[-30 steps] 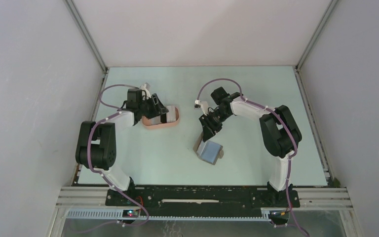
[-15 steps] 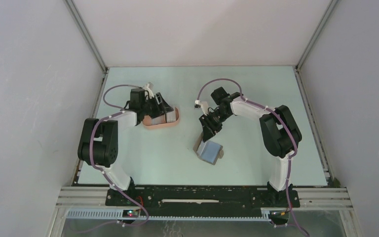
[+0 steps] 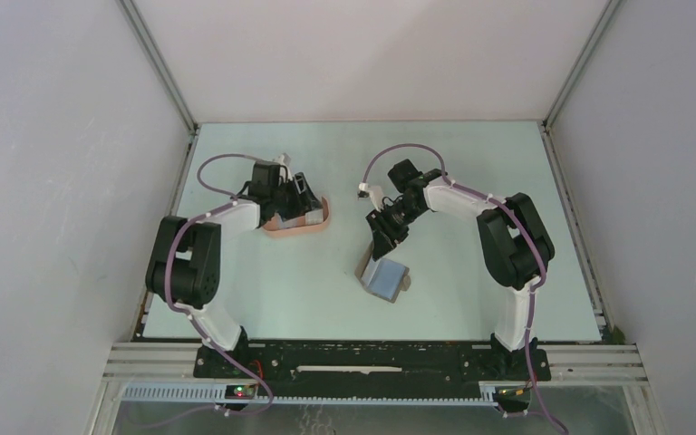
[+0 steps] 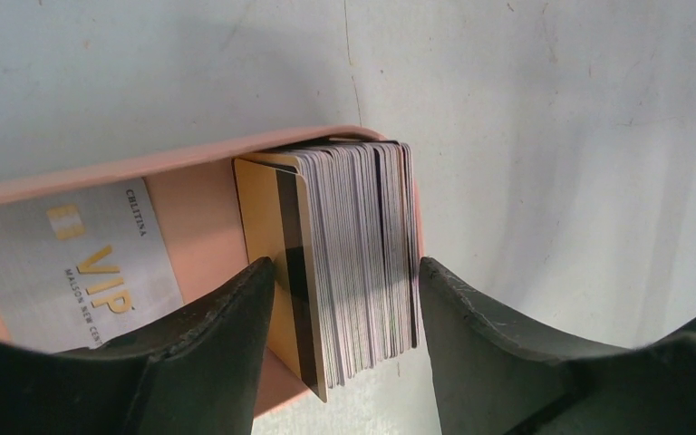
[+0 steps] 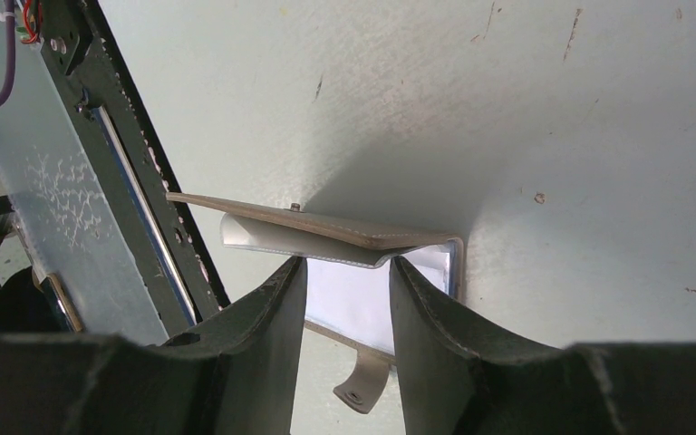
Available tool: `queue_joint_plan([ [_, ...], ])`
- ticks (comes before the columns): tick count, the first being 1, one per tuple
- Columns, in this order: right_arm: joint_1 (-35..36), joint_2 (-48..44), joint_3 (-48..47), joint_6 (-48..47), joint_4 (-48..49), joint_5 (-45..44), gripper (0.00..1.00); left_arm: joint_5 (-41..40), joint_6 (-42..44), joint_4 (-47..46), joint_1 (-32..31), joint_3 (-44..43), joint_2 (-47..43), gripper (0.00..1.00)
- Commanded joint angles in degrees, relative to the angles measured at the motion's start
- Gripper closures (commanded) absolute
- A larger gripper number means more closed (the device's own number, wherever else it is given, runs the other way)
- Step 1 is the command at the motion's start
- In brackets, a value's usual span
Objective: Put the credit cards into the card holder
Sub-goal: Pick up the credit card from the storage box.
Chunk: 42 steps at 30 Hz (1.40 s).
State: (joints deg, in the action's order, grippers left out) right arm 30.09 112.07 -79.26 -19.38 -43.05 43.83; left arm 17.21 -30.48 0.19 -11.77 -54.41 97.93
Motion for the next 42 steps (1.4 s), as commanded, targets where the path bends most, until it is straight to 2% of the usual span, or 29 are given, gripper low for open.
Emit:
queue_joint_plan([
  [1, -0.2, -0.8, -2.4, -0.6, -0.5, 1.0, 0.53, -2.6, 0.1, 3.0, -1.3, -3.5, -3.6, 0.36],
  [23, -0.6, -1.2, -2.4, -0.5, -0.6, 1.2, 0.53, -1.3, -0.6, 3.9, -1.9, -4.2, -6.7, 0.39],
  [32, -0.6, -1.2, -2.4, -0.7, -0.7, 1.3, 0.53, -1.5, -0.6, 3.9, -1.9, -4.0, -6.6, 0.44],
  [38, -0.6, -1.3, -2.4, -0.7, -0.7, 1.3, 0.53, -1.8, -0.5, 4.1, -1.9, -3.9, -6.8, 0.52],
  [42, -0.7, -1.3, -2.4, -0.7, -0.8, 1.4, 0.53, -2.4, -0.2, 4.5, -1.8, -3.6, -7.1, 0.62],
])
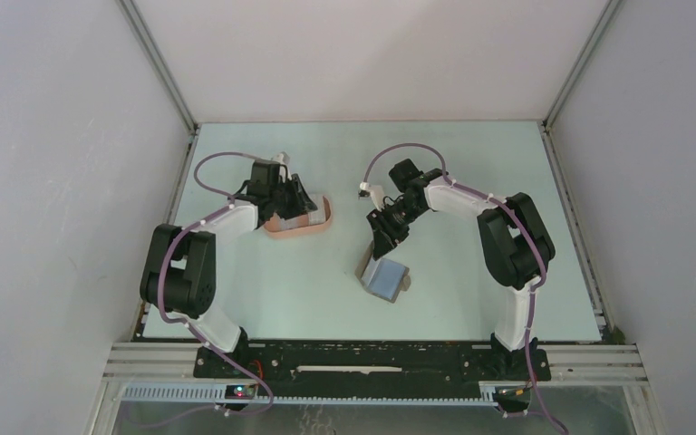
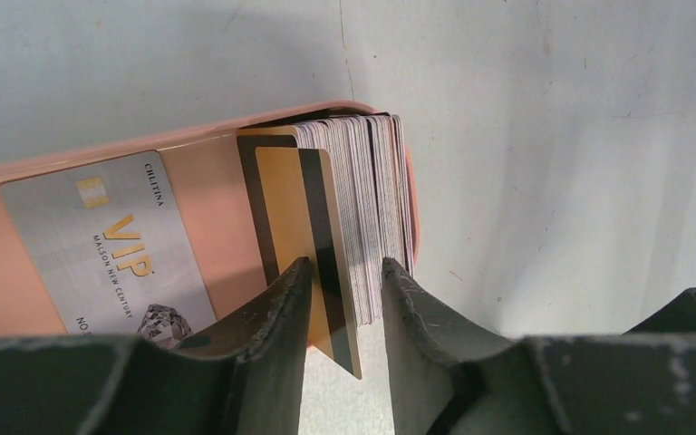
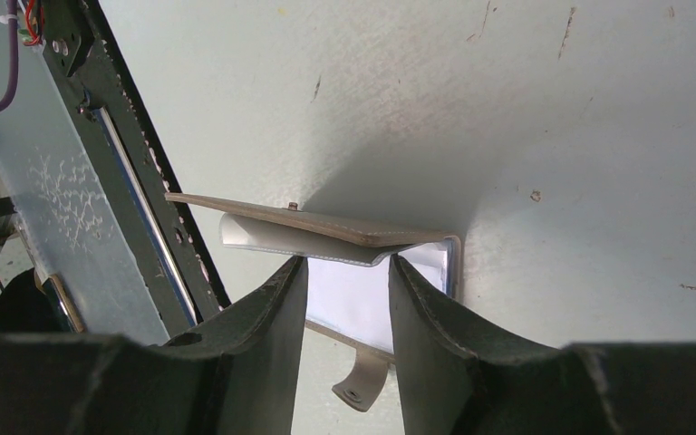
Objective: Put the credit cards into the card holder
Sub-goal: Pick up the credit card from the storage box.
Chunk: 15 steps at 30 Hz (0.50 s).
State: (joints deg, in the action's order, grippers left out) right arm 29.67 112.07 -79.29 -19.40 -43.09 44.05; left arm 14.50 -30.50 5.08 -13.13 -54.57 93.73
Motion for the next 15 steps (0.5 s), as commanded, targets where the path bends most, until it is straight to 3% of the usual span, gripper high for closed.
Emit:
queue_joint_plan([
  [1, -0.3, -1.4, -2.4, -0.6, -0.7, 1.2, 0.53, 0.0, -0.1, -0.2, -0.4, -3.5, -3.1, 0.63],
  [15, -0.3, -1.4, -2.4, -0.7, -0.8, 1.3, 0.53, 0.2, -0.1, -1.0, 0.7, -1.4, -5.1, 0.81],
])
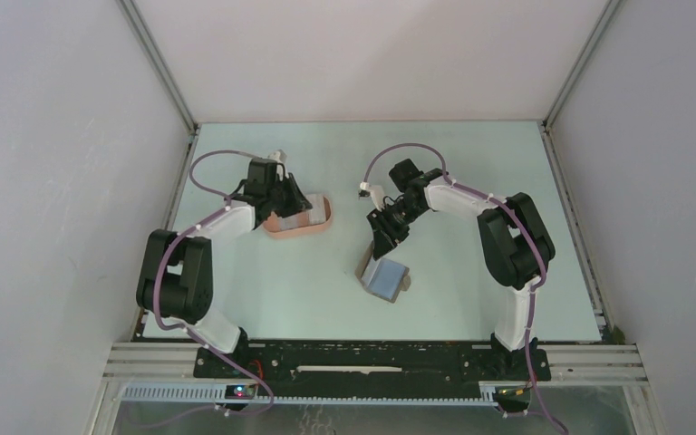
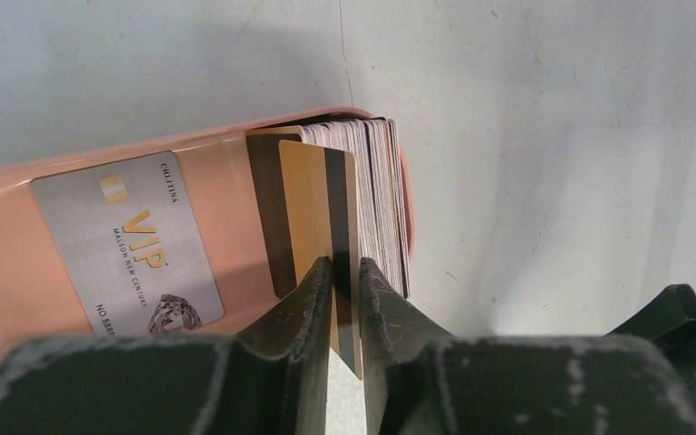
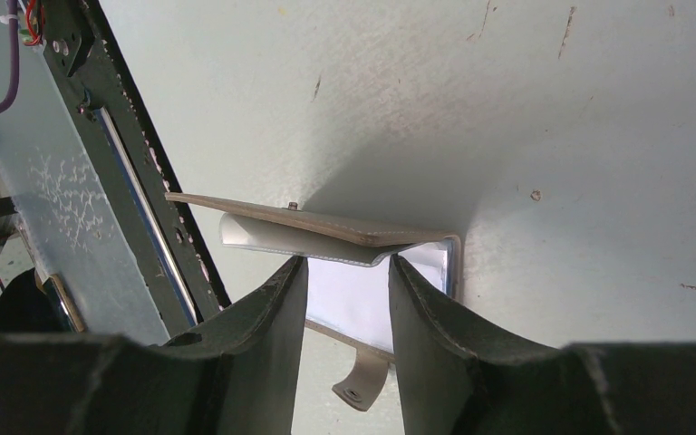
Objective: Put the credit cards into the card holder
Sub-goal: Pick up the credit card from the storage box.
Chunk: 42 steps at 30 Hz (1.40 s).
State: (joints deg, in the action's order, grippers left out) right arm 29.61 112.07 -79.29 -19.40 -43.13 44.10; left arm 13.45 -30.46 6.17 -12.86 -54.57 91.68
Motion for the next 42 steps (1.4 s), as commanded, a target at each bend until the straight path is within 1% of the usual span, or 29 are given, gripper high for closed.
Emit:
queue_joint_plan([
  [1, -0.2, -1.3, -2.4, -0.7, -0.7, 1.2, 0.53, 1.7, -0.3, -2.4, 0.5, -1.2, -3.1, 0.83],
  [3, -0.2, -1.3, -2.4, -0.7, -0.7, 1.3, 0.53, 2.4, -0.3, -2.9, 0.8, -0.9, -2.9, 0.9],
  [5, -0.2, -1.3, -2.4, -0.7, -0.8, 1.3, 0.53, 2.8, -0.3, -3.1, 1.0, -0.6, -2.7, 0.93],
  [9, -0.2, -1.3, -2.4, -0.7, -0.8, 1.3, 0.53, 2.3, 0.0, -3.4, 1.2, 0.1, -3.2, 0.96],
  [13, -0.2, -1.3, -2.4, -0.7, -0.8, 1.4, 0.54, -0.1, 1.0, -3.0, 1.3, 1.0, -4.5, 0.99],
  [19, -0.2, -1.5, -2.4, -0.9, -0.8, 1.2, 0.52, -5.3, 3.8, -2.0, 1.3, 3.0, -8.2, 1.0],
  [24, -0.2, -2.1, -2.4, -1.4, -1.1, 0.8, 0.5, -6.3, 5.8, -3.8, 1.3, 6.7, -13.9, 1.0],
  [26, -0.2, -2.3, -2.4, -1.8, -1.2, 0.5, 0.49, -5.1, 6.7, -4.7, 1.3, 8.3, -16.6, 1.0],
  [32, -0.4, -2.7, -2.4, -3.7, -2.3, 0.0, 0.48, 2.3, 6.8, -9.7, 0.3, 14.5, -25.6, 1.0],
  [35, -0.7, -2.7, -2.4, -5.2, -3.2, 0.0, 0.48, 5.1, 6.0, -11.9, -2.0, 18.0, -30.8, 1.0],
  [38, -1.5, -3.0, -2.4, -7.5, -4.4, 0.0, 0.48, 7.3, 4.2, -15.9, -4.4, 22.7, -35.8, 1.0],
  [42, -3.3, -4.9, -1.8, -11.3, -6.3, 2.6, 0.48, 12.3, 1.1, -22.4, -6.5, 29.2, -42.7, 1.0],
])
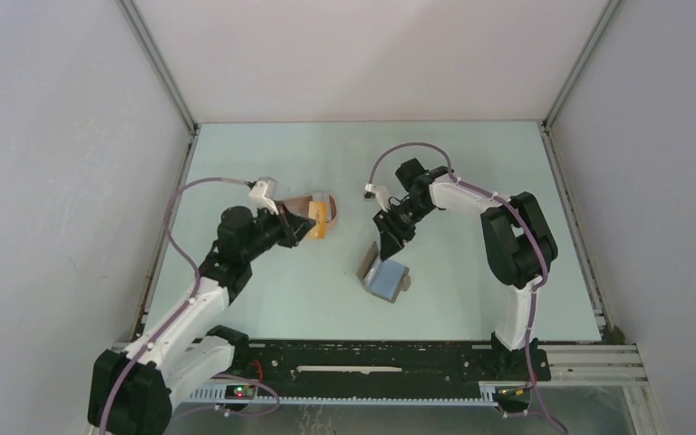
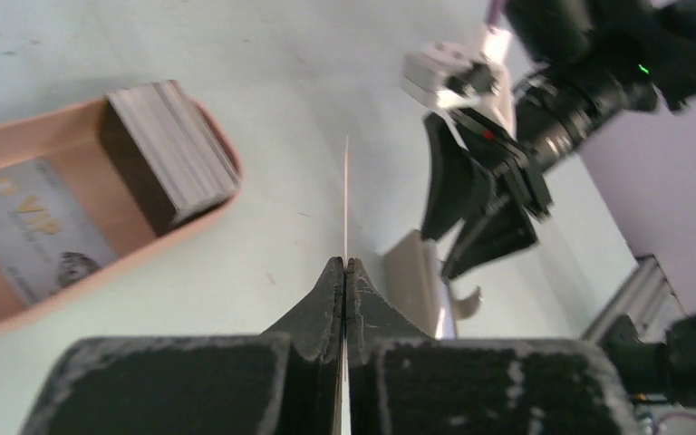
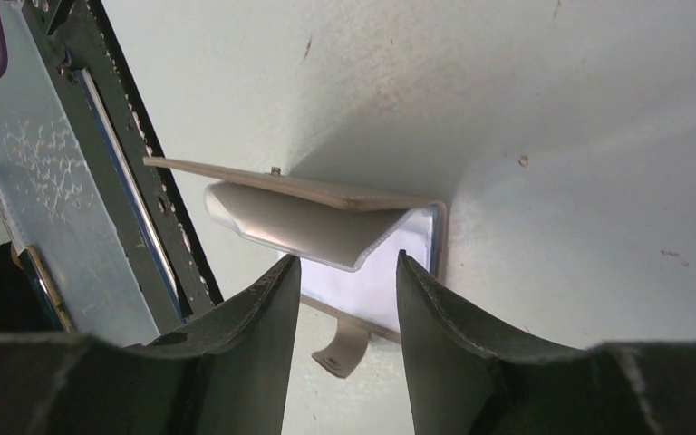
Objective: Put the credit cards into the card holder
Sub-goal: Pick up the credit card from the storage box.
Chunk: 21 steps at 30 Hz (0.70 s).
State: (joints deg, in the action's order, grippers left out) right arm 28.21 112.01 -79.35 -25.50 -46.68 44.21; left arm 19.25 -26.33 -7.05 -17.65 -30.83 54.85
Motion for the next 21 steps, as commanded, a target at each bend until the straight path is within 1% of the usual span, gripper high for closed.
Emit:
queue_joint_plan([
  [1, -2.3, -5.7, -1.4, -6.4, -3.1, 3.2, 0.48, 7.0, -4.0, -10.8, -2.4, 7.3, -7.6, 1.0],
  [5, -3.5, -8.8, -0.2, -10.9, -5.1, 6.1, 0.48, 7.0, -5.6, -14.9, -7.5, 10.9, -12.5, 1.0],
  [10, -4.6, -14.5, 1.8, -15.2, -6.8, 7.4, 0.49, 3.1, -6.3, -20.7, -16.4, 13.8, -14.7, 1.0],
  [13, -5.1, -20.1, 3.3, -17.1, -6.6, 7.9, 0.49, 0.5, -6.2, -24.3, -20.6, 15.0, -14.6, 1.0],
  [17, -5.0, -30.1, 7.6, -17.5, -2.6, 9.0, 0.48, -1.5, -4.1, -25.6, -24.3, 14.5, -13.2, 1.0],
  [18, -5.1, -32.5, 8.8, -16.9, -1.2, 9.8, 0.46, -1.7, -3.5, -25.6, -25.0, 14.2, -13.1, 1.0],
  [19, -5.0, -34.7, 9.7, -16.6, -0.5, 11.4, 0.41, -2.0, -2.8, -25.6, -25.8, 13.8, -13.0, 1.0],
  [20, -5.0, -36.3, 10.6, -17.5, -0.7, 13.8, 0.3, -2.1, -2.1, -25.7, -26.4, 13.5, -12.8, 1.0],
  [21, -5.0, -37.8, 11.4, -18.5, -1.5, 16.9, 0.25, -2.1, -1.3, -25.8, -27.1, 13.1, -12.6, 1.0],
])
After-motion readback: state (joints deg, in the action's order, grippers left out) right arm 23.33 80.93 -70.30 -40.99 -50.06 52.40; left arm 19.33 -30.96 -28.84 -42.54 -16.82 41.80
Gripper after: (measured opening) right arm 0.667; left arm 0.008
